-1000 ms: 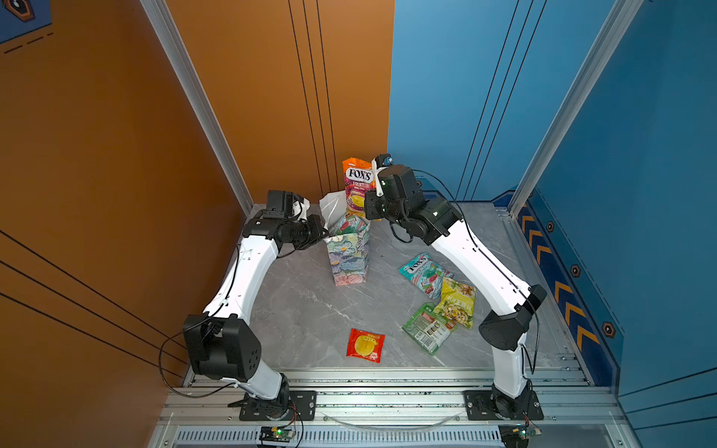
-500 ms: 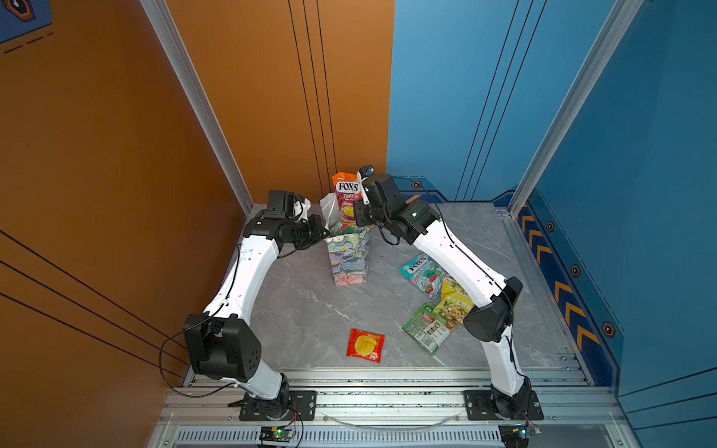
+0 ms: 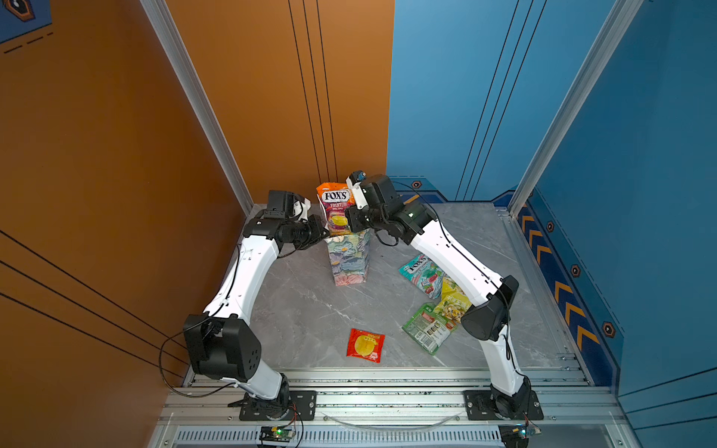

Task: Place the snacks into the paper bag
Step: Place the snack in the paper bag.

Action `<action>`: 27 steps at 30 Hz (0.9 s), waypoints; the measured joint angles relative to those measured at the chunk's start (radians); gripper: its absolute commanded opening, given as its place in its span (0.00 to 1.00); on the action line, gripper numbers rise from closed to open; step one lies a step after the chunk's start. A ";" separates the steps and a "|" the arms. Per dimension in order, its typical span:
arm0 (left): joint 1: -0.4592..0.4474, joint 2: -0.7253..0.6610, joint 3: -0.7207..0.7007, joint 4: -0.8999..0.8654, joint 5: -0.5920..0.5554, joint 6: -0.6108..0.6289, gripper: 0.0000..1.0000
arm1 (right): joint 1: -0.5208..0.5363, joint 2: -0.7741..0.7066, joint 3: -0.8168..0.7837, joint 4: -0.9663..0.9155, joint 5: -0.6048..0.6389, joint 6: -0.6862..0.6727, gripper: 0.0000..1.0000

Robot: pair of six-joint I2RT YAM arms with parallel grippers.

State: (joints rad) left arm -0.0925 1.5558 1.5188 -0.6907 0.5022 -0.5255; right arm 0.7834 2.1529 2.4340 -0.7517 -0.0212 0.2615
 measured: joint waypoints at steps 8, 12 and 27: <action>0.000 0.000 0.000 0.000 0.000 0.000 0.00 | -0.029 0.052 0.000 0.012 -0.074 0.000 0.00; 0.000 0.000 0.000 0.000 0.000 0.000 0.00 | -0.044 0.056 0.000 0.013 -0.097 0.001 0.02; 0.000 0.000 0.000 0.000 0.000 0.000 0.00 | -0.077 -0.024 -0.133 0.111 -0.124 0.070 0.42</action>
State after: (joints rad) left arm -0.0925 1.5558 1.5188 -0.6910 0.5026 -0.5255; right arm 0.7063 2.1288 2.3009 -0.6403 -0.1452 0.3313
